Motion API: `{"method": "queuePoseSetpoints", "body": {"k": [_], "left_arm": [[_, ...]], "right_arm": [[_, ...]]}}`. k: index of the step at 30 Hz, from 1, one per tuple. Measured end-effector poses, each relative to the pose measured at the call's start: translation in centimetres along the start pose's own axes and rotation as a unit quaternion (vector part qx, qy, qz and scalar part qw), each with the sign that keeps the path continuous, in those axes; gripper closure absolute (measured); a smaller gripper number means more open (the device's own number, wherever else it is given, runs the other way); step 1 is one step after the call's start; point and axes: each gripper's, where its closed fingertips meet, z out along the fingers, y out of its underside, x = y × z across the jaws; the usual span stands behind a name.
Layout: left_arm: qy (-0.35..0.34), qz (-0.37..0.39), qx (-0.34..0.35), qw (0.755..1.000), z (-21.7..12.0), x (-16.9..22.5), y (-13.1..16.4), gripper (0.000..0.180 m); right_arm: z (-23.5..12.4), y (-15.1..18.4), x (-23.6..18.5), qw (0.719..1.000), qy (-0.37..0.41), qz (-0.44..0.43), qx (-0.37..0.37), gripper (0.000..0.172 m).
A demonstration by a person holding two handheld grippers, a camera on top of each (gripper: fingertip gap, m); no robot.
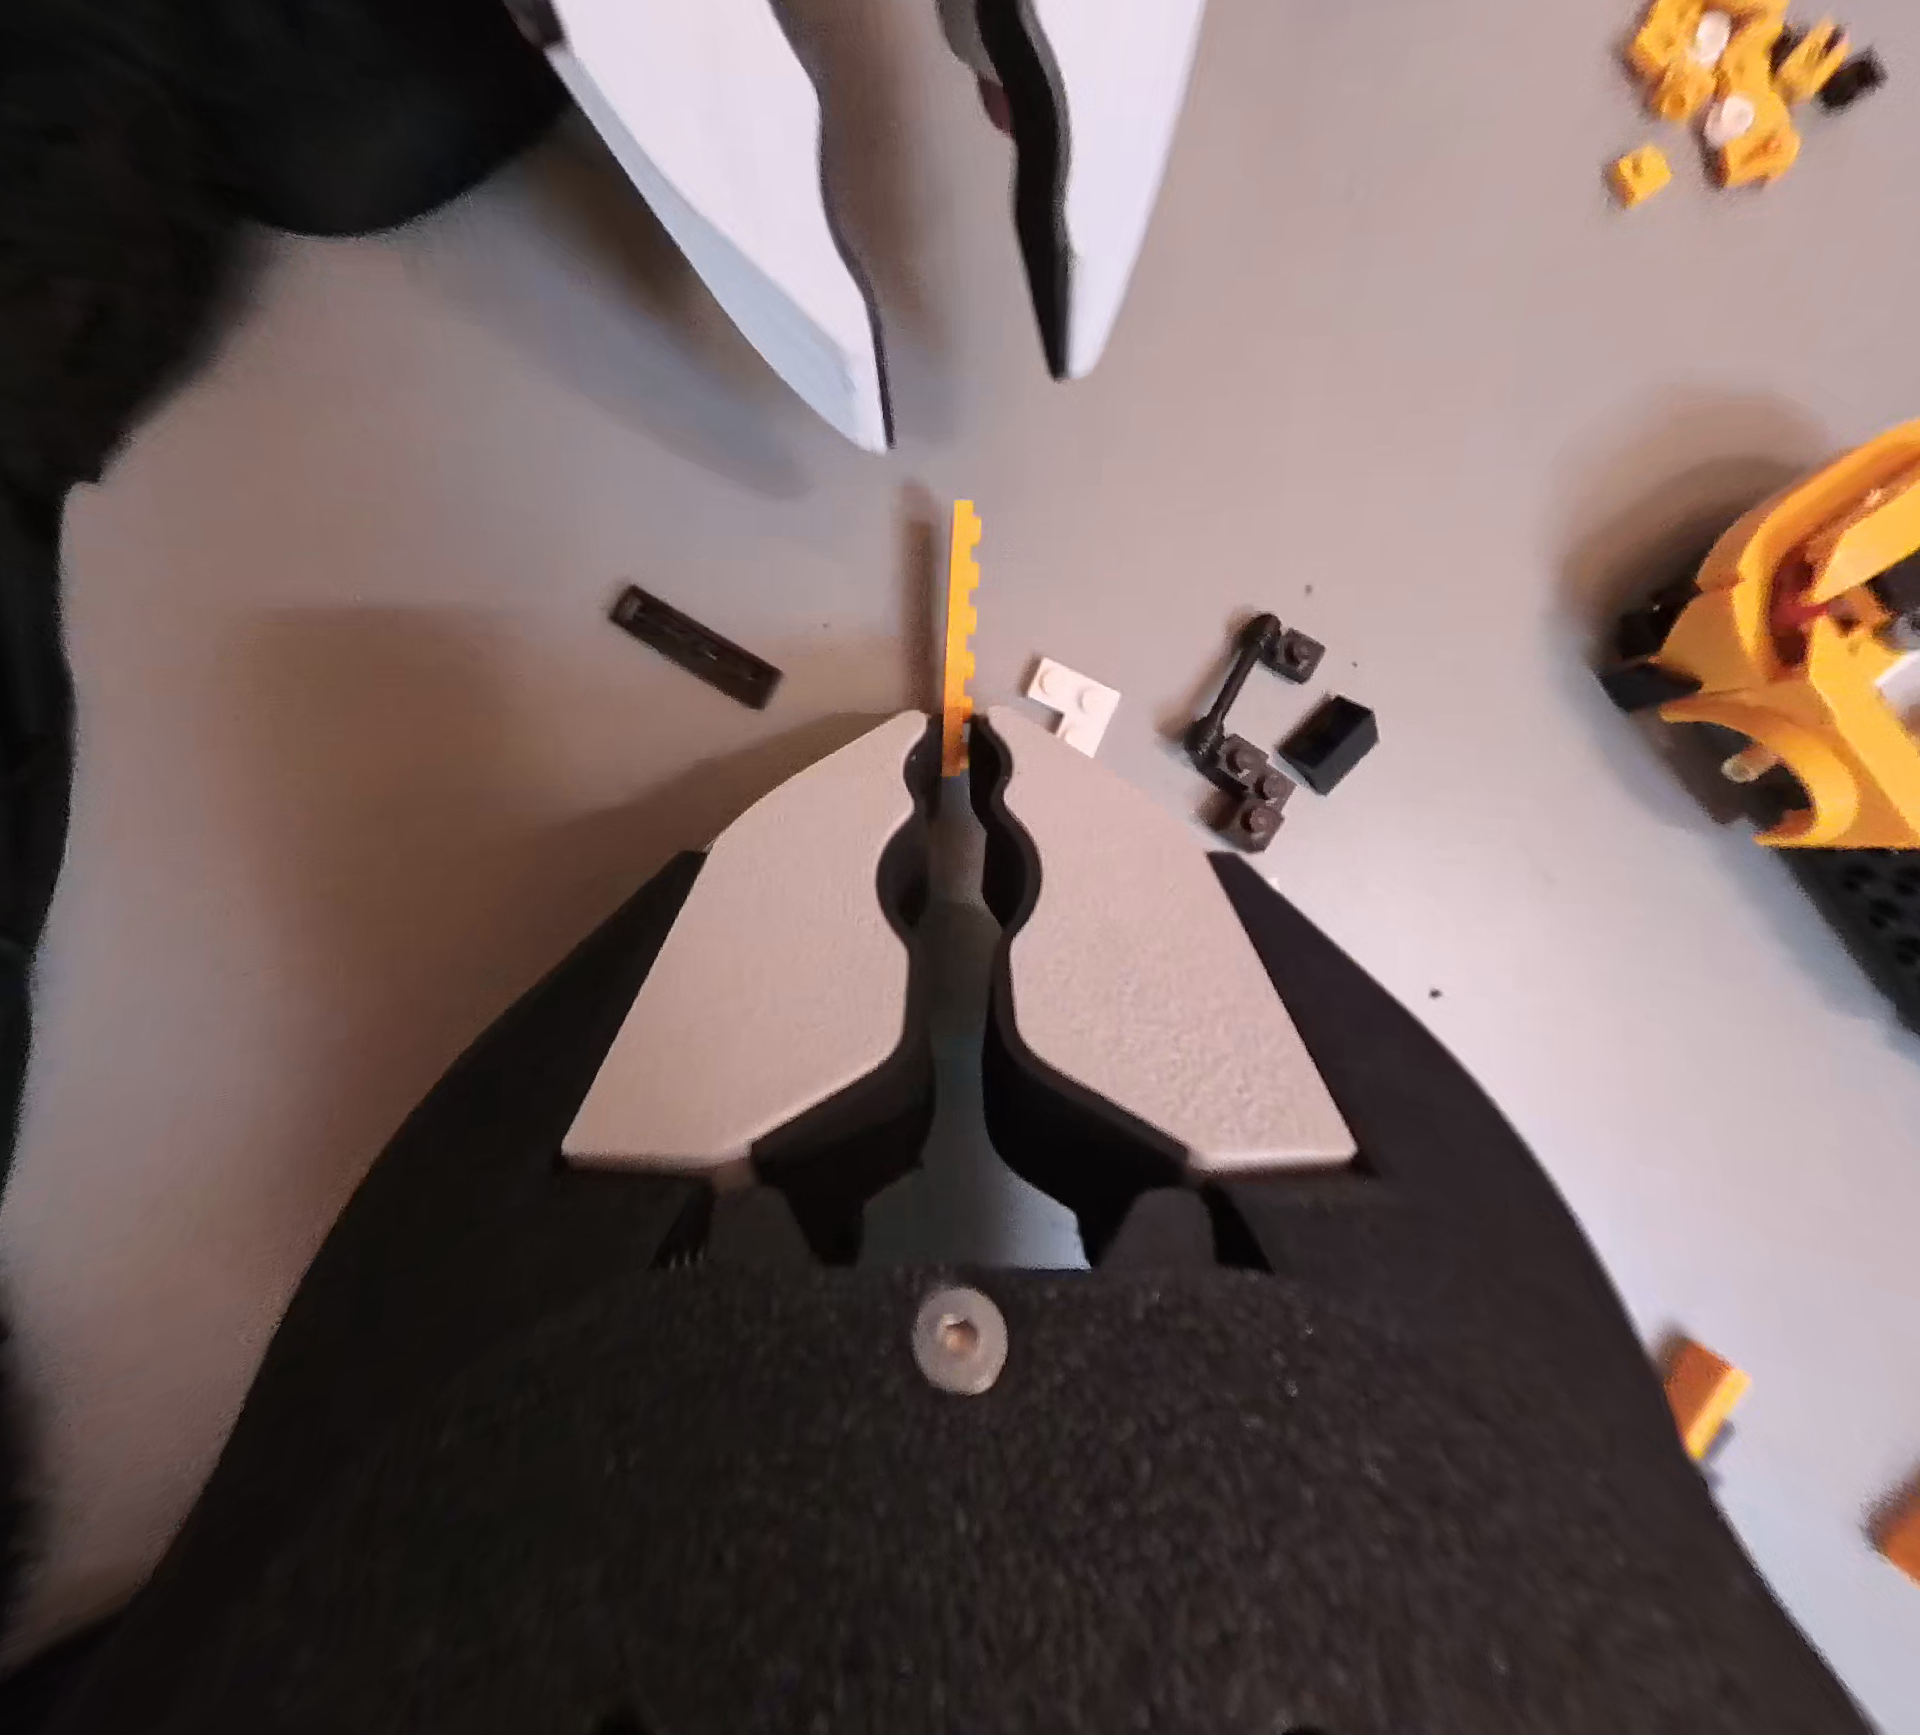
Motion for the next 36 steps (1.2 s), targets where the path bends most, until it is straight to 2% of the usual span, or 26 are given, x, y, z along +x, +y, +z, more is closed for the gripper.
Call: {"method": "queuePoseSetpoints", "body": {"k": [1, 4, 5, 6, 8, 11, 13, 15, 17, 20, 22, 23, 24, 26, 28, 30, 32, 35, 36], "left_arm": [[-0.005, 0.016, 0.007, 1.000, 0.1, 0.1, -0.3, 0.151], [0.023, 0.050, 0.010, 0.998, 0.4, 1.7, -0.7, 0.152], [0.010, 0.053, 0.002, 0.999, 0.3, 1.4, -0.6, 0.170], [-0.003, 0.066, 0.003, 0.998, 0.0, 1.1, -0.7, 0.174], [-0.017, 0.065, 0.007, 0.998, -1.8, 0.6, -1.3, 0.175], [-0.093, 0.017, -0.007, 0.996, -6.1, -3.2, -0.5, 0.175], [-0.198, -0.036, -0.035, 0.979, -9.8, -7.5, 1.7, 0.175], [-0.275, -0.093, -0.104, 0.951, -13.1, -10.7, 5.6, 0.176], [-0.298, -0.166, -0.160, 0.926, -15.0, -12.1, 9.3, 0.175], [-0.313, -0.236, -0.179, 0.902, -16.2, -12.9, 11.8, 0.137], [-0.329, -0.226, -0.163, 0.902, -16.5, -13.2, 11.4, 0.130], [-0.321, -0.203, -0.142, 0.914, -16.1, -12.8, 10.2, 0.128], [-0.294, -0.174, -0.111, 0.933, -15.2, -11.8, 8.4, 0.134], [-0.190, -0.119, -0.042, 0.974, -12.1, -8.0, 4.3, 0.141], [-0.078, -0.066, 0.004, 0.995, -8.9, -3.4, 1.0, 0.142], [0.001, -0.023, 0.018, 1.000, -6.1, 0.3, -0.6, 0.142], [0.043, -0.007, 0.026, 0.999, -3.9, 2.2, -1.5, 0.146], [0.061, -0.012, 0.030, 0.998, -2.2, 2.9, -2.2, 0.173], [0.054, -0.003, 0.033, 0.998, -2.1, 2.7, -2.4, 0.173]], "right_arm": [[-0.3, -0.4, -0.2, 1.000, 0.004, -0.022, 0.014, 0.167], [-1.1, -1.8, -0.4, 0.997, 0.021, -0.057, 0.052, 0.167], [-1.5, -2.5, -0.7, 0.995, 0.024, -0.066, 0.072, 0.167], [-1.9, -3.1, -0.6, 0.993, 0.034, -0.070, 0.086, 0.167], [-2.9, -3.8, 0.2, 0.990, 0.058, -0.067, 0.109, 0.164], [-3.3, -2.3, 0.5, 0.995, 0.043, -0.046, 0.082, 0.156], [-2.5, -1.5, -1.1, 0.996, 0.001, -0.057, 0.067, 0.150], [-1.3, -1.2, -2.8, 0.995, -0.034, -0.081, 0.048, 0.148], [0.0, -0.9, -3.6, 0.994, -0.061, -0.092, 0.027, 0.148], [0.9, -0.9, -4.0, 0.993, -0.089, -0.077, 0.015, 0.150], [1.1, -0.7, -4.1, 0.992, -0.094, -0.080, 0.001, 0.157], [1.0, -0.6, -4.3, 0.992, -0.097, -0.086, -0.002, 0.163], [1.0, -0.6, -4.4, 0.991, -0.095, -0.092, -0.002, 0.163], [0.9, -1.0, -3.9, 0.993, -0.075, -0.094, 0.012, 0.163], [0.2, -2.0, -3.1, 0.994, -0.057, -0.079, 0.049, 0.164], [-0.9, -3.3, -2.3, 0.993, -0.032, -0.071, 0.087, 0.164], [-1.9, -4.4, -2.1, 0.990, -0.012, -0.079, 0.114, 0.164], [-2.8, -5.4, -2.1, 0.987, 0.009, -0.086, 0.138, 0.164], [-3.1, -5.5, -1.9, 0.986, 0.016, -0.086, 0.144, 0.164]]}}
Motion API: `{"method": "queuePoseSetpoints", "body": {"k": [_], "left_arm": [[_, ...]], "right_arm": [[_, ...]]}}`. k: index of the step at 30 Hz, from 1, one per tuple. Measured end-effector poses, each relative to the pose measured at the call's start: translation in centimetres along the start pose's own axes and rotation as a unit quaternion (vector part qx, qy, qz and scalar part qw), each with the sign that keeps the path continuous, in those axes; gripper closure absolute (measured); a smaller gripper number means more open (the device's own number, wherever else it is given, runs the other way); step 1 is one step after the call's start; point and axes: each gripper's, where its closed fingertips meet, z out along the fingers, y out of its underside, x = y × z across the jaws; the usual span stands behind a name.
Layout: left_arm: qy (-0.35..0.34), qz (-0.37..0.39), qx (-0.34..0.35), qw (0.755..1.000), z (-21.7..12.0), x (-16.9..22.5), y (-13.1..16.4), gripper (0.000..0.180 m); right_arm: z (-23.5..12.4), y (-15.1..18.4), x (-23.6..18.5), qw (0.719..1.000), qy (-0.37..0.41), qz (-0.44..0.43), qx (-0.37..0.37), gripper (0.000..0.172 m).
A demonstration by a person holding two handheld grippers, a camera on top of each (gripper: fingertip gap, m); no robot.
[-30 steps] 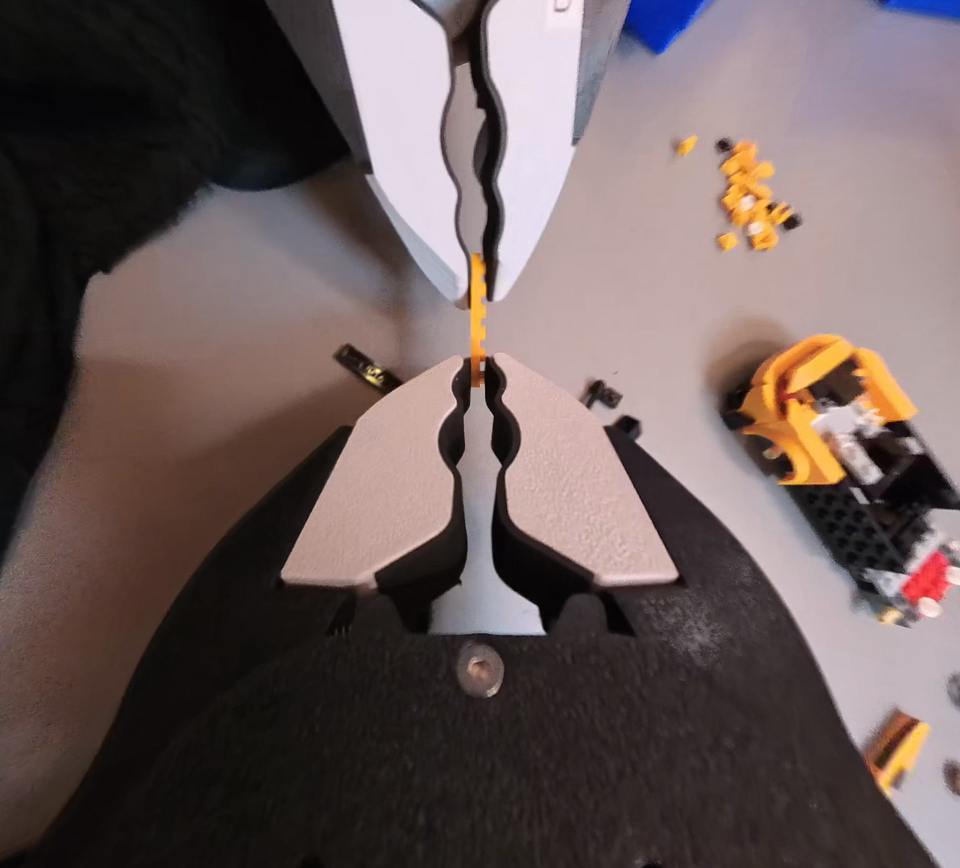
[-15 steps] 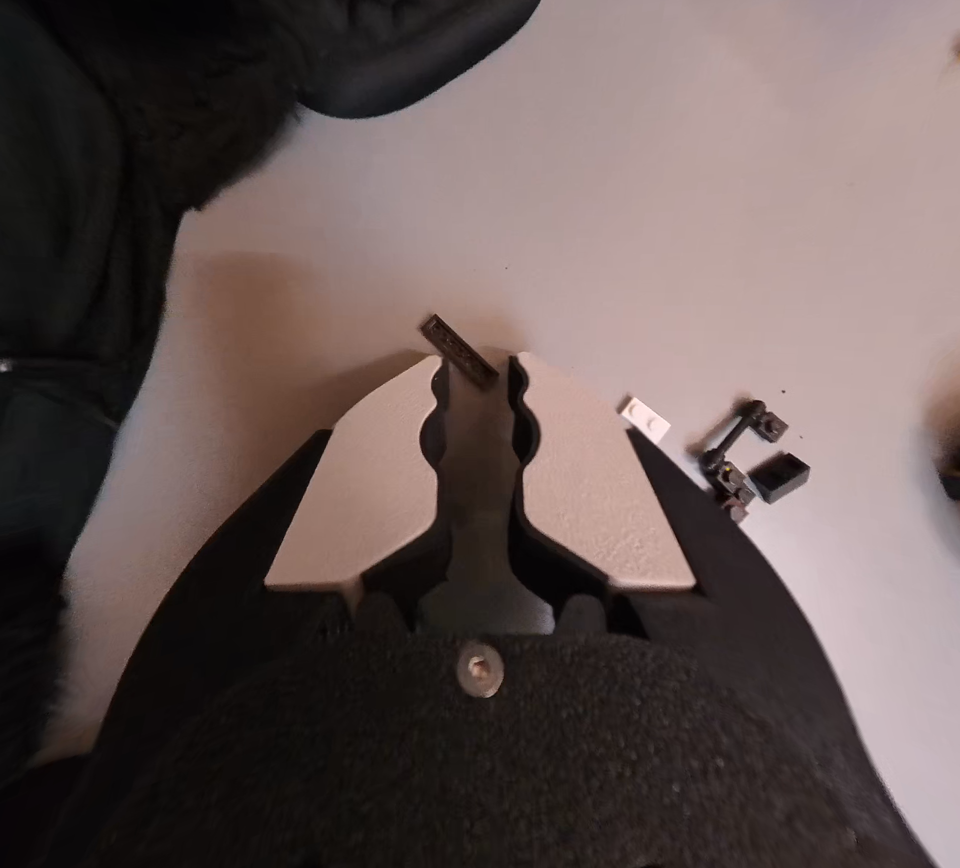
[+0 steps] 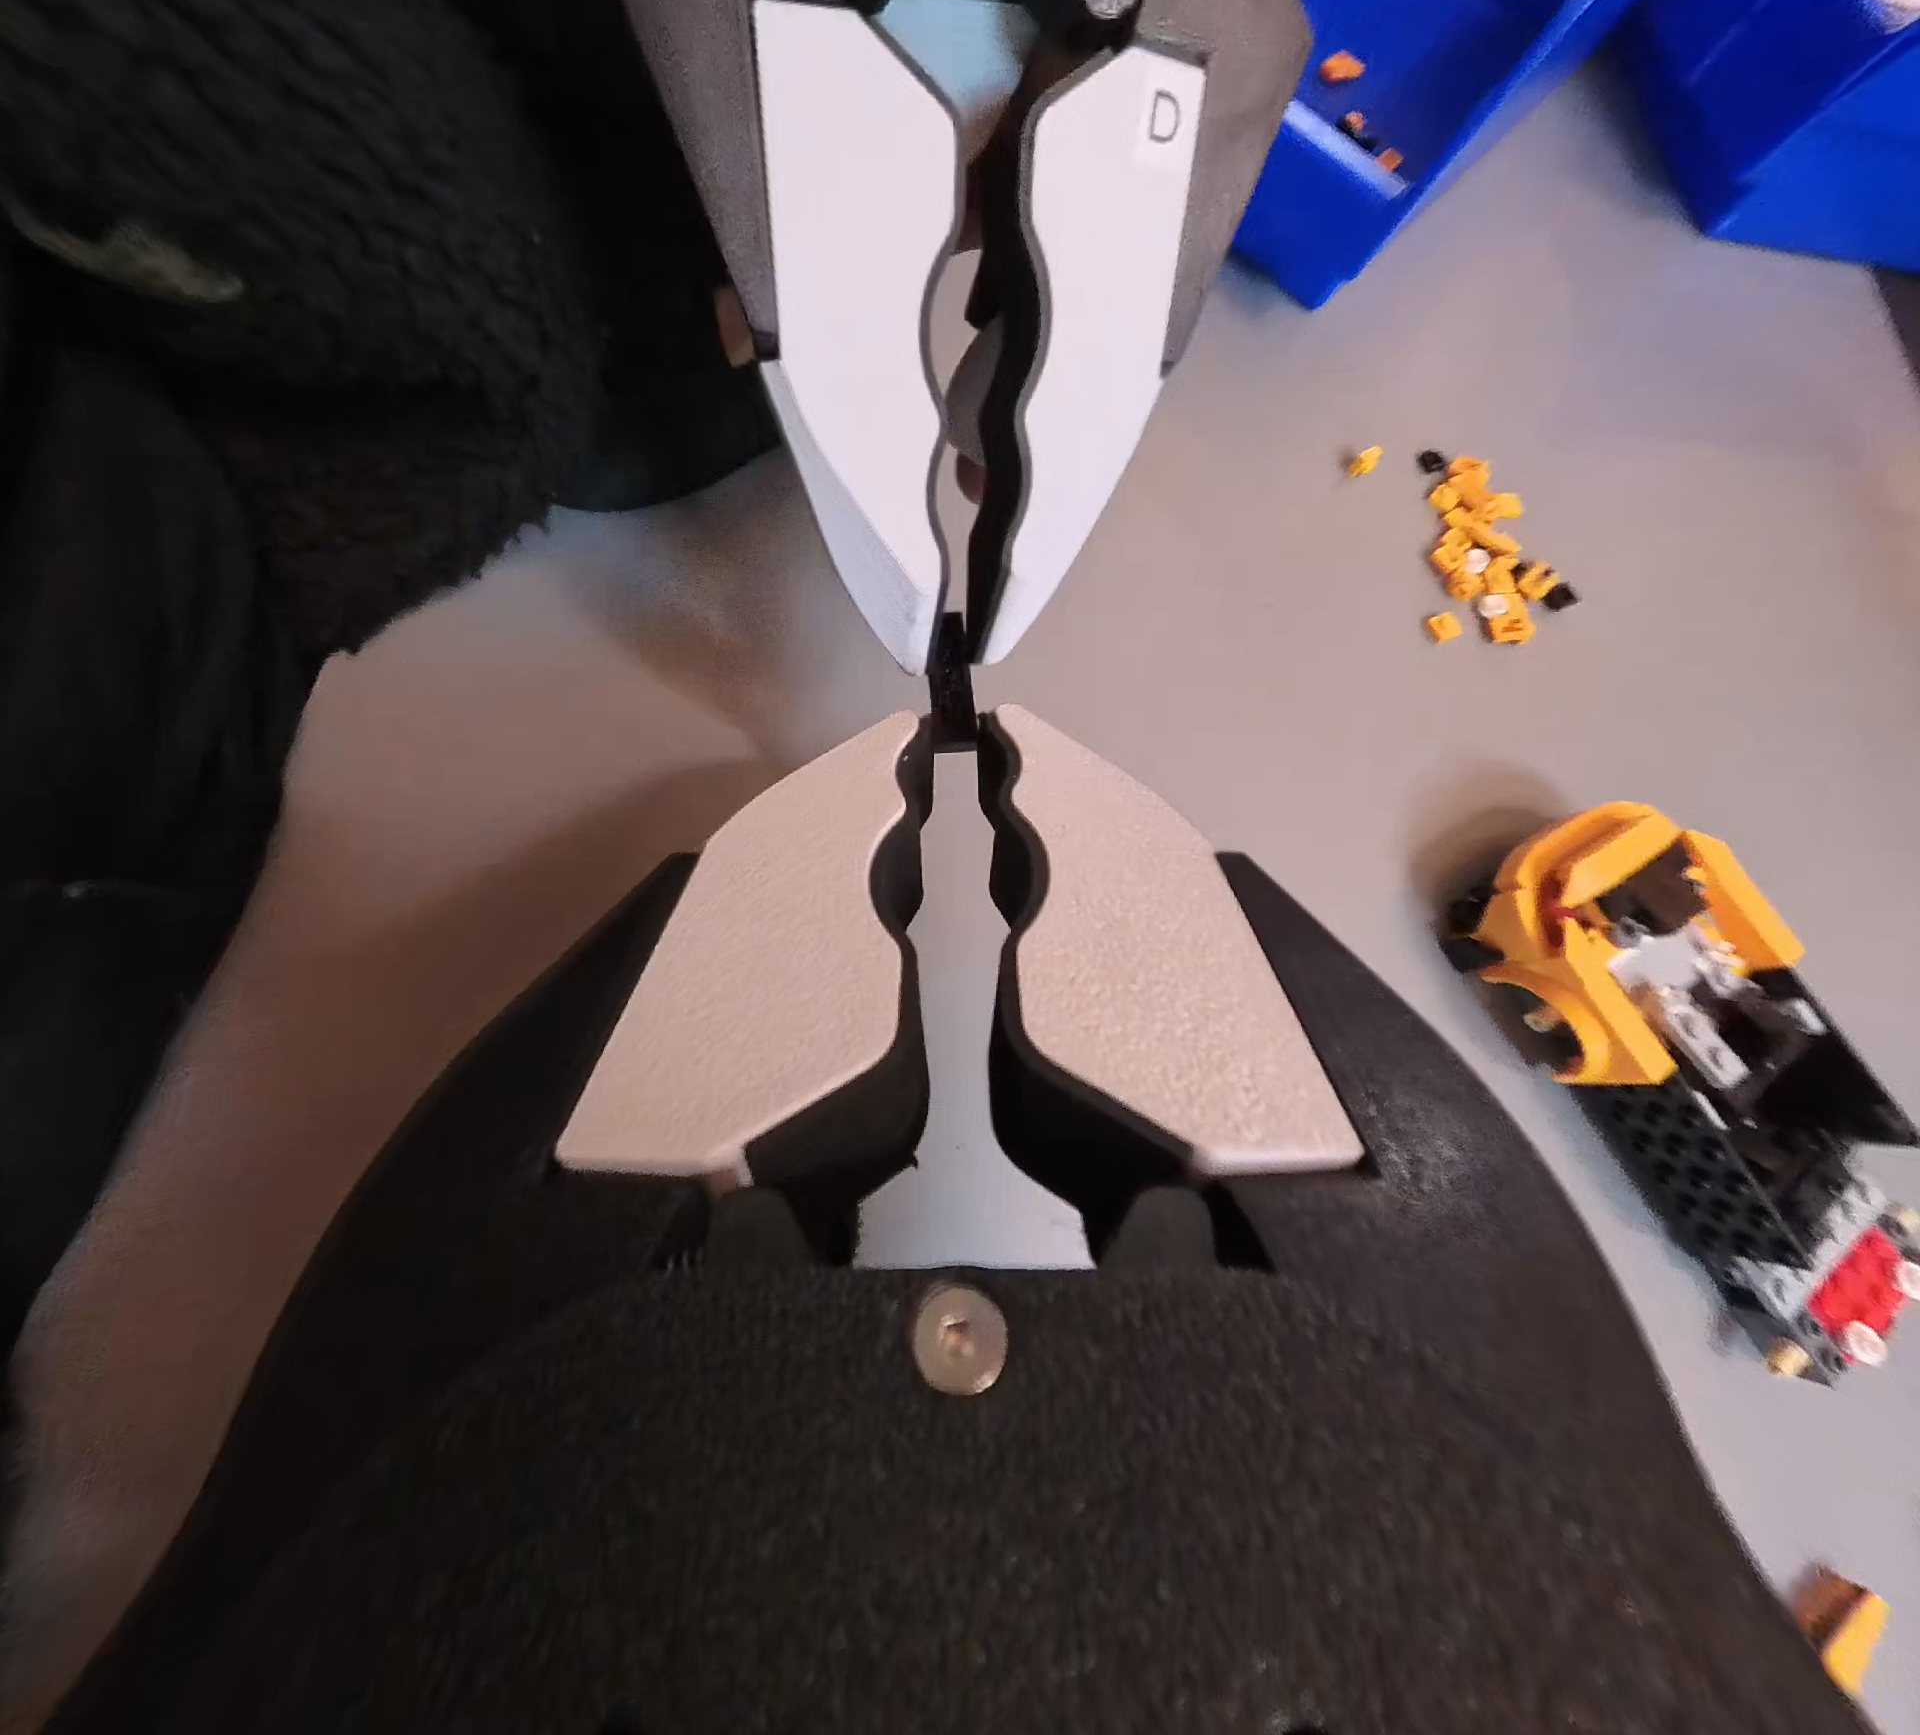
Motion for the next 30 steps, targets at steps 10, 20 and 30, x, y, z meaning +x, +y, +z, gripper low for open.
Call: {"method": "queuePoseSetpoints", "body": {"k": [10, 20, 30], "left_arm": [[-0.338, -0.115, -0.046, 0.933, -13.4, -12.7, 5.6, 0.180], [-0.315, -0.087, -0.026, 0.945, -12.6, -12.3, 5.0, 0.165], [-0.235, -0.018, -0.143, 0.961, -5.4, -12.8, 5.2, 0.152]], "right_arm": [[-2.6, 7.0, 6.4, 0.986, 0.086, 0.105, -0.093, 0.148], [0.5, 8.6, 6.2, 0.978, 0.059, 0.119, -0.164, 0.148], [0.3, 8.4, 6.4, 0.976, 0.059, 0.086, -0.189, 0.163]]}}
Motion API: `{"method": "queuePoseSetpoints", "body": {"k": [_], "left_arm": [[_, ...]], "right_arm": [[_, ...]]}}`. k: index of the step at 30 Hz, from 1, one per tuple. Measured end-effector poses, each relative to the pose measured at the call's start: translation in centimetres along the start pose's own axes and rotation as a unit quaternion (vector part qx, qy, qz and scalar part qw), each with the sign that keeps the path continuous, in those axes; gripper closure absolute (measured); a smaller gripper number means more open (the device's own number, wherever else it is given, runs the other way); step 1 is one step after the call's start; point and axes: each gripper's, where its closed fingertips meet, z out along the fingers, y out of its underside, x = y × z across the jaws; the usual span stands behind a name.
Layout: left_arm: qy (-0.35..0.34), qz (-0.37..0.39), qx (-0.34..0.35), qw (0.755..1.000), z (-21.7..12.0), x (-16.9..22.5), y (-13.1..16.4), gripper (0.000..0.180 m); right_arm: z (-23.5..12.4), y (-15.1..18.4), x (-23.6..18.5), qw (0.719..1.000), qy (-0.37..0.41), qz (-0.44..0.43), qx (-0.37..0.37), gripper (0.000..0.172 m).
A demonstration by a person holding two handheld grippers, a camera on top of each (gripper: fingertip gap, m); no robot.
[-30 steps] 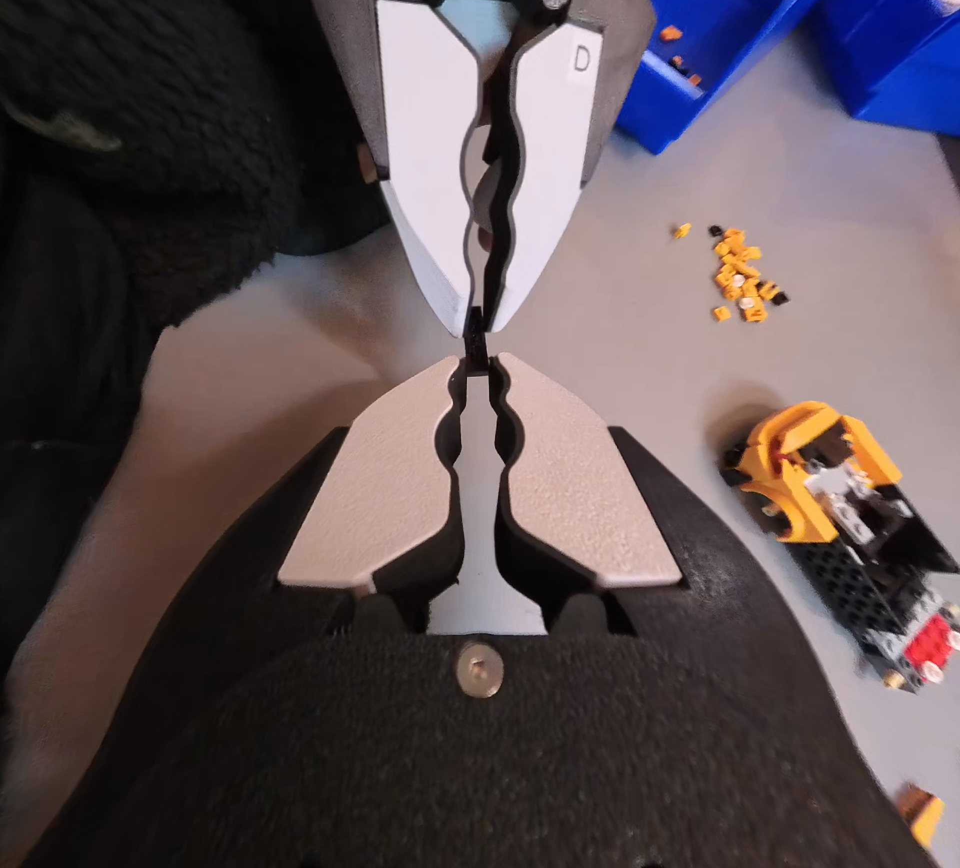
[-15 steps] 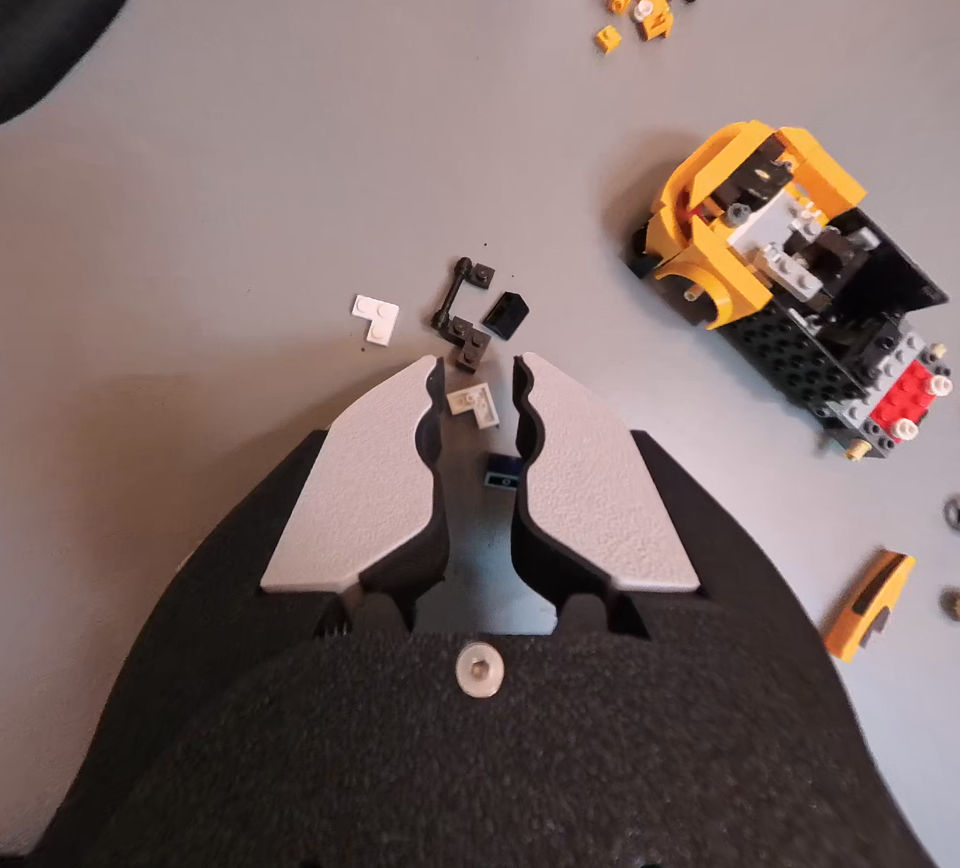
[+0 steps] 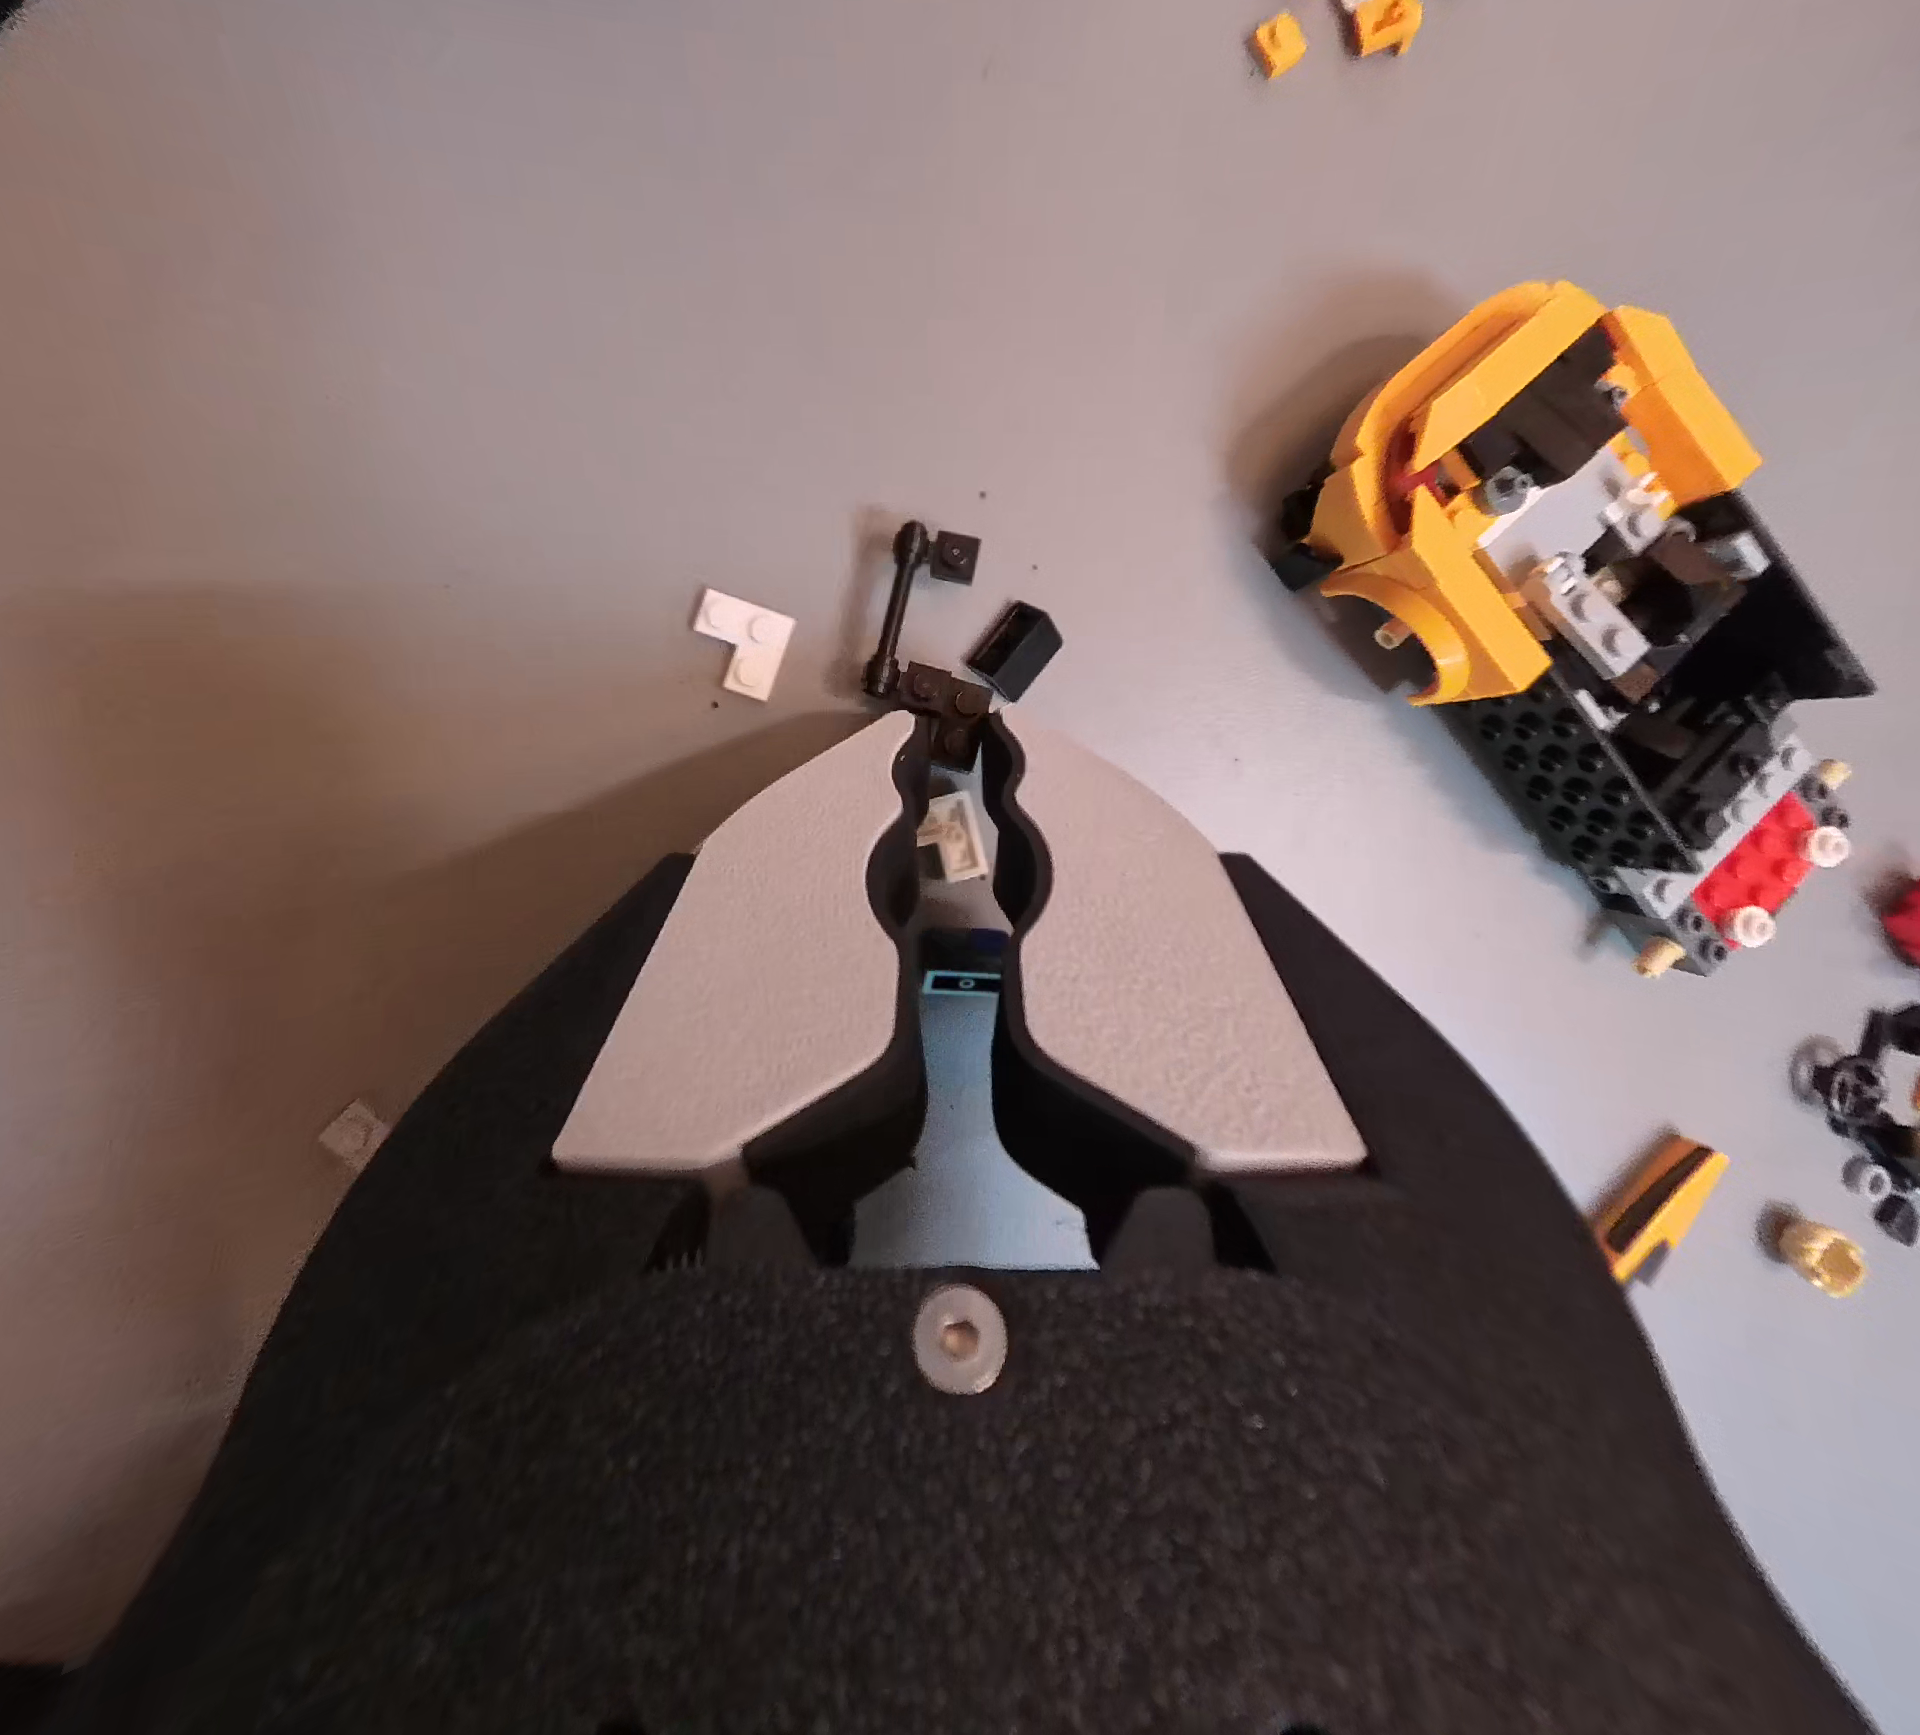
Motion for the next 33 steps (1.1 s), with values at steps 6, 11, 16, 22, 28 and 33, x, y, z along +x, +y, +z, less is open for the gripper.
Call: {"method": "queuePoseSetpoints", "body": {"k": [6, 11, 16, 22, 28, 33], "left_arm": [[0.008, 0.004, -0.015, 1.000, 2.3, 0.1, 0.1, 0.148], [-0.053, -0.026, -0.074, 0.996, 3.5, -3.1, 2.0, 0.148], [-0.038, -0.048, -0.129, 0.990, 4.1, -3.5, 2.9, 0.149], [-0.075, -0.028, -0.135, 0.988, 4.3, -5.1, 1.7, 0.155], [-0.066, 0.037, -0.208, 0.975, 5.2, -6.0, 1.7, 0.154], [-0.044, 0.055, -0.250, 0.966, 6.3, -6.0, 2.1, 0.166]], "right_arm": [[-2.0, -1.0, -0.2, 0.998, 0.024, -0.034, 0.057, 0.163], [-2.0, -0.4, -0.8, 0.998, 0.015, -0.049, 0.038, 0.163], [-1.8, 0.2, -1.3, 0.998, 0.008, -0.050, 0.029, 0.162], [-2.2, 0.3, -1.3, 0.998, 0.003, -0.043, 0.035, 0.162], [-2.5, 0.4, -1.3, 0.998, 0.002, -0.041, 0.041, 0.162], [-3.1, 0.4, -1.1, 0.998, 0.004, -0.034, 0.052, 0.162]]}}
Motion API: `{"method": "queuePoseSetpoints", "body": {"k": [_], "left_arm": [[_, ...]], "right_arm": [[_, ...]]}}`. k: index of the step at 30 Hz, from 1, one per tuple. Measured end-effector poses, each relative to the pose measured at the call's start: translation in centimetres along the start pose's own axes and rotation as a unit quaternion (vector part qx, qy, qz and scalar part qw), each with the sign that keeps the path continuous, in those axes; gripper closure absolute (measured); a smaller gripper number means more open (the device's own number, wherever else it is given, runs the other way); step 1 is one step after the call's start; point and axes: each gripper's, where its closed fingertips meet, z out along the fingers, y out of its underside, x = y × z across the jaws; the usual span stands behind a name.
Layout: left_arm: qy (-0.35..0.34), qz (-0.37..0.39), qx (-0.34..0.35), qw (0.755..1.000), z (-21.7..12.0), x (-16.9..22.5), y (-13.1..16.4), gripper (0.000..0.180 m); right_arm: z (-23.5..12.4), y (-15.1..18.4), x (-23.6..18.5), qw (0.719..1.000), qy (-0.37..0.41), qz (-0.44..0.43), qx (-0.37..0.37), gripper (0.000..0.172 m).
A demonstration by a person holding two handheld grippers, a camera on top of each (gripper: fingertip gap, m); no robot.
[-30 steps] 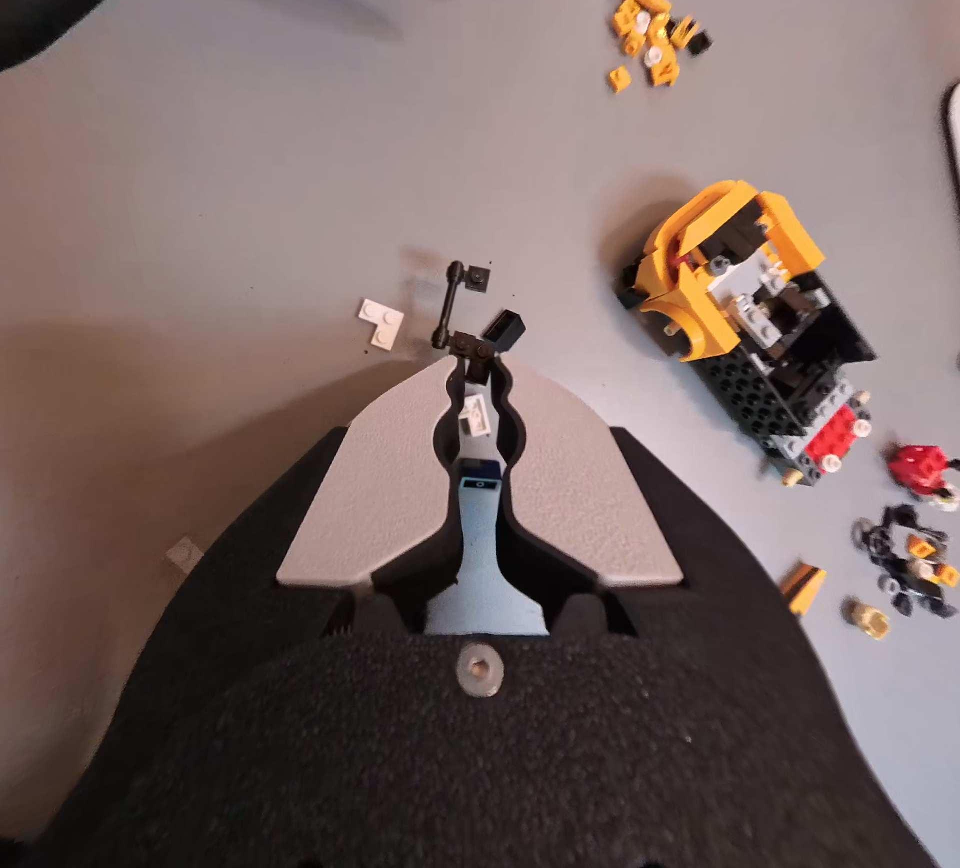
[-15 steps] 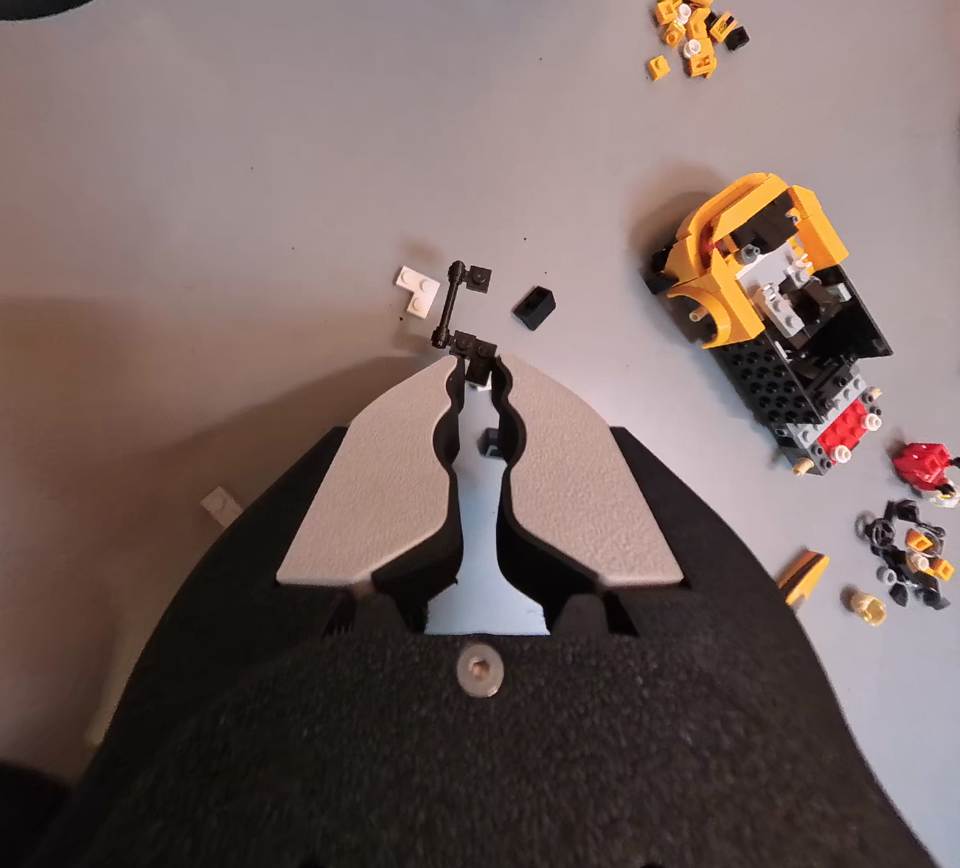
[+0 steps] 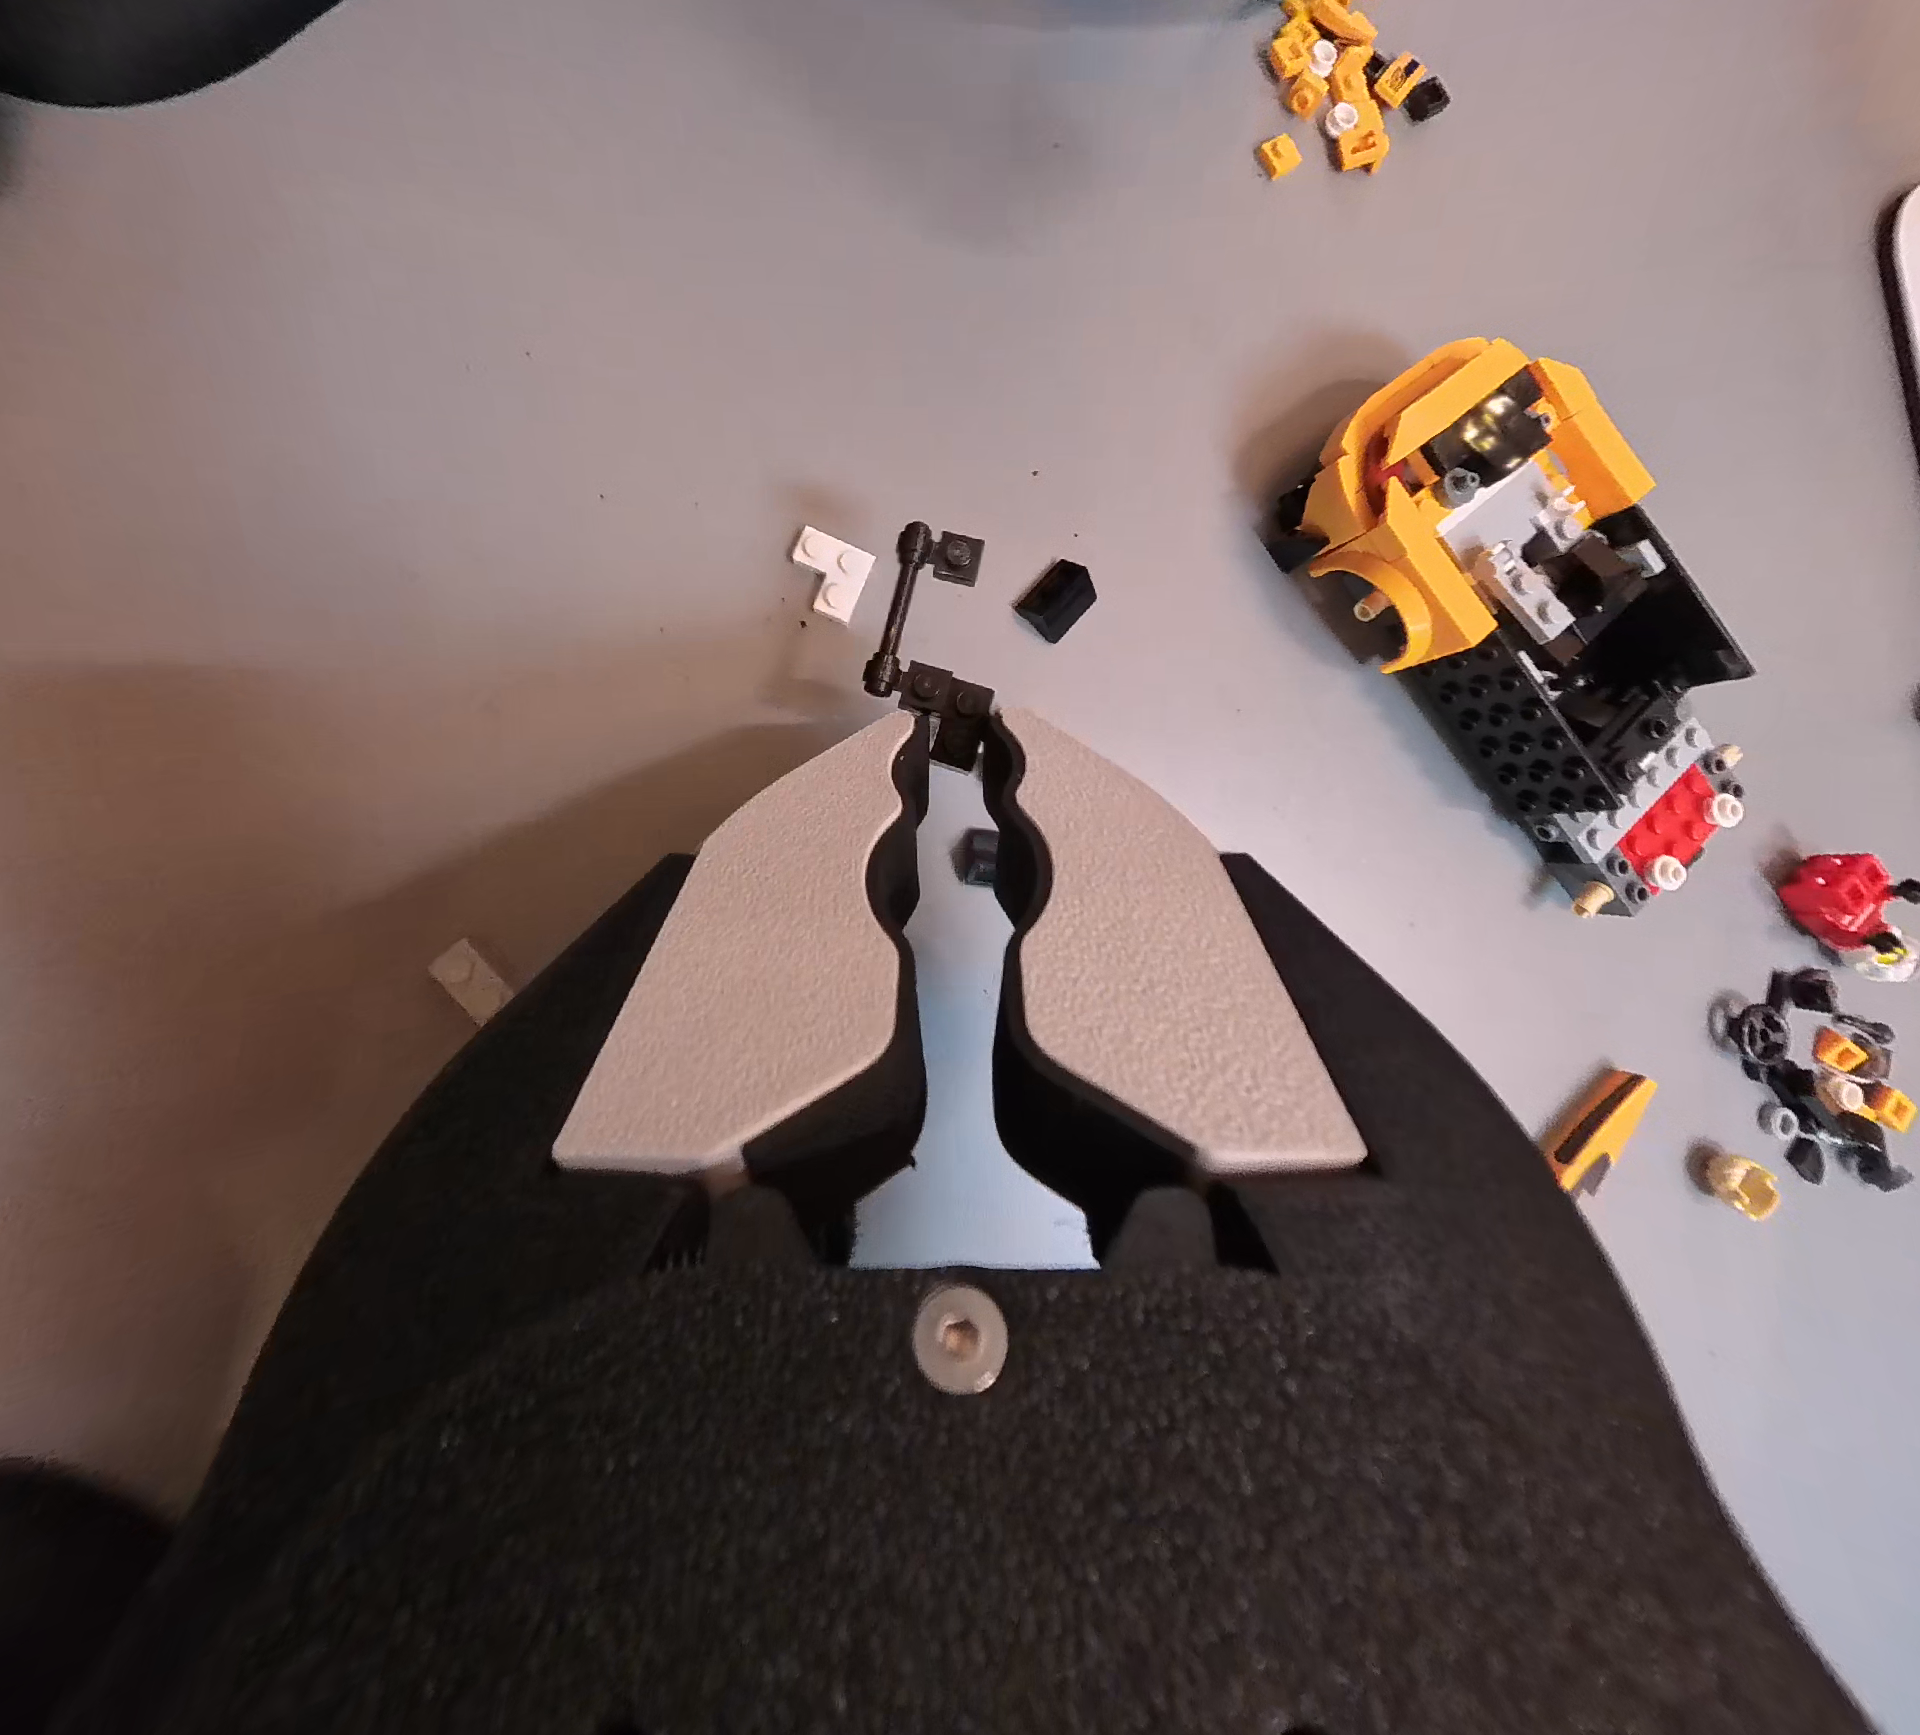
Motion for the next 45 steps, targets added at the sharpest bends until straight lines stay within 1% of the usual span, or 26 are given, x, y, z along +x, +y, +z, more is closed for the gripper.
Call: {"method": "queuePoseSetpoints", "body": {"k": [4, 6, 10, 13, 15, 16, 17, 20, 22, 24, 25, 29, 32, 34, 35, 37, 38, 40, 42, 43, 45], "left_arm": [[0.004, 0.008, -0.011, 1.000, -0.3, 0.1, 0.4, 0.173], [-0.008, 0.005, 0.011, 1.000, -1.3, -0.1, 0.3, 0.173], [-0.005, -0.034, 0.103, 0.994, -5.3, -0.3, 0.3, 0.173], [-0.018, -0.086, 0.162, 0.983, -9.1, -1.7, 2.4, 0.172], [0.020, -0.128, 0.231, 0.964, -11.9, -1.8, 3.4, 0.172], [0.033, -0.153, 0.256, 0.954, -12.9, -2.2, 4.2, 0.172], [0.031, -0.175, 0.264, 0.948, -13.4, -2.9, 5.5, 0.173], [0.018, -0.235, 0.233, 0.944, -12.3, -4.6, 9.8, 0.173], [0.007, -0.266, 0.213, 0.940, -11.0, -5.2, 11.8, 0.171], [-0.018, -0.280, 0.192, 0.940, -9.9, -5.5, 13.0, 0.150], [-0.027, -0.273, 0.182, 0.944, -9.5, -5.4, 13.3, 0.143], [-0.045, -0.257, 0.182, 0.948, -9.0, -4.9, 13.0, 0.131], [-0.051, -0.251, 0.175, 0.951, -8.7, -4.8, 12.9, 0.130], [-0.035, -0.234, 0.207, 0.949, -9.3, -3.8, 11.2, 0.138], [-0.011, -0.217, 0.235, 0.947, -9.8, -2.7, 9.7, 0.142], [0.049, -0.155, 0.306, 0.938, -11.3, 0.9, 5.6, 0.147], [0.086, -0.126, 0.339, 0.928, -12.1, 3.0, 3.5, 0.151], [0.178, -0.098, 0.398, 0.895, -13.8, 7.5, -0.5, 0.152], [0.263, -0.090, 0.423, 0.862, -14.7, 11.2, -3.5, 0.152], [0.287, -0.094, 0.423, 0.854, -14.6, 12.2, -4.5, 0.152], [0.312, -0.107, 0.415, 0.848, -14.0, 13.1, -6.1, 0.152]], "right_arm": [[-0.3, 0.0, 0.3, 1.000, 0.003, 0.005, 0.008, 0.162], [-0.4, 0.0, 0.4, 1.000, 0.003, 0.008, 0.011, 0.162], [-0.3, 0.2, 0.6, 1.000, 0.007, 0.013, 0.012, 0.162], [-0.4, 0.3, 0.8, 1.000, 0.011, 0.015, 0.012, 0.162], [-0.4, 0.2, 1.0, 1.000, 0.015, 0.017, 0.013, 0.162], [-0.4, 0.2, 1.1, 1.000, 0.016, 0.018, 0.014, 0.162], [-0.3, 0.2, 1.2, 1.000, 0.019, 0.020, 0.015, 0.162], [-0.3, -0.2, 1.2, 0.999, 0.023, 0.023, 0.021, 0.162], [-0.3, -0.4, 1.2, 0.999, 0.026, 0.022, 0.023, 0.162], [-0.2, -0.7, 1.2, 0.999, 0.028, 0.021, 0.027, 0.162], [-0.2, -0.8, 1.1, 0.999, 0.028, 0.021, 0.028, 0.162], [0.0, -1.1, 0.9, 0.999, 0.030, 0.018, 0.031, 0.162], [0.0, -1.3, 0.8, 0.999, 0.030, 0.017, 0.037, 0.162], [0.0, -1.6, 0.7, 0.998, 0.029, 0.014, 0.047, 0.162], [-0.1, -1.8, 0.6, 0.998, 0.028, 0.011, 0.056, 0.162], [-0.3, -2.7, 0.4, 0.996, 0.026, -0.001, 0.083, 0.162], [-0.5, -3.2, 0.2, 0.995, 0.028, -0.009, 0.098, 0.162], [-0.8, -4.3, 0.0, 0.991, 0.043, -0.034, 0.124, 0.162], [-1.1, -5.2, -0.2, 0.986, 0.069, -0.064, 0.137, 0.162], [-1.3, -5.6, -0.1, 0.983, 0.084, -0.077, 0.144, 0.162], [-1.8, -6.4, -0.2, 0.976, 0.111, -0.100, 0.157, 0.162]]}}
